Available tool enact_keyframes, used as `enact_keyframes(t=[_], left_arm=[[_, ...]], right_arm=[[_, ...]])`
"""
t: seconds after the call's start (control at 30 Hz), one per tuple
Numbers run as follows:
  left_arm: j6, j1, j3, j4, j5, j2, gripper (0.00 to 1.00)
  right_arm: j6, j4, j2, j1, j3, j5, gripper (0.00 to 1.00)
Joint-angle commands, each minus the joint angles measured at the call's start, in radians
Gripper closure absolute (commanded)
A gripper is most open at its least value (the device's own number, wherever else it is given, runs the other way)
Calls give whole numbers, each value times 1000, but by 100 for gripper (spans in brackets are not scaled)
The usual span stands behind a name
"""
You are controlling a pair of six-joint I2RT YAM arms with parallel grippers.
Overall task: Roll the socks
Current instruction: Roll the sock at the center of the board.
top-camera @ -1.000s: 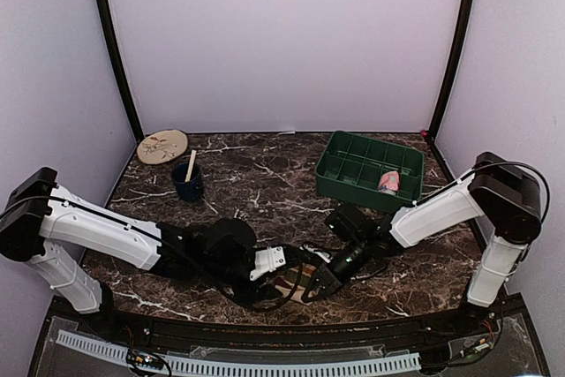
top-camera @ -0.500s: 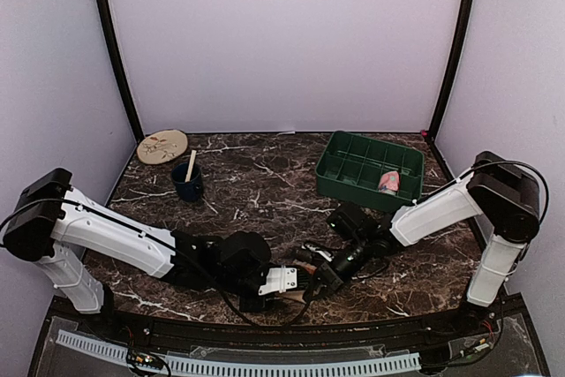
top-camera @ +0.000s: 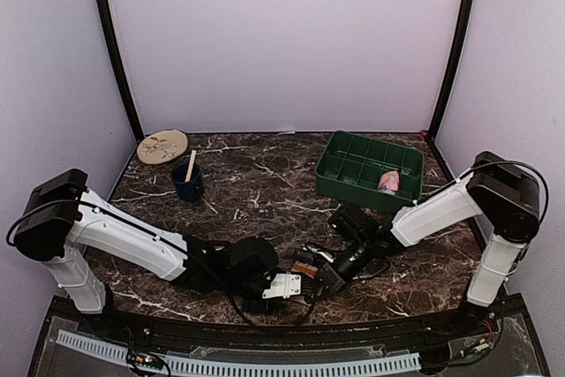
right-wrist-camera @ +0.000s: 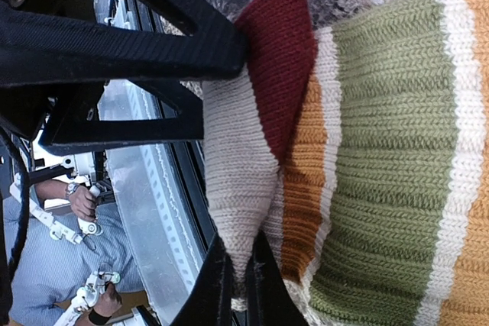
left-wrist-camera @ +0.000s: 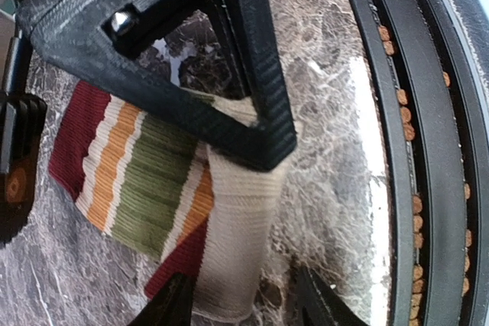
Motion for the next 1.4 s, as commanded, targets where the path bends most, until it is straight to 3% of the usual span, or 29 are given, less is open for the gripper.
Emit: enact_keyframes(t=[0.0,0.1,0.2,0.43,0.7,0.87,1.13,1.37], left_arm=[[35,-5,35,38,-33,18,50],[48,-5,47,46,-29,32,53],[57,-6,72,15,-10,56,67],[52,-6,77,-15,25,64,72],[67,-3,158,-127,130,109,91],[69,-3,240,-214,214,166,95],[39,25,330,-329,338,228,98],[15,74,395,-386,427,260,98]], right_arm=[[-2,7,6,-7,-8,-28,100],[-4,6,9,-6,-10,-30,100],[-5,6,8,-10,-10,-32,100],[-15,-3,-1,-24,-22,-38,100],[-33,-30,-29,-40,-45,-15,100],[-36,-48,-45,-40,-56,19,99],[11,-22,-111,-43,-108,83,75],[63,6,-165,-48,-163,143,66]])
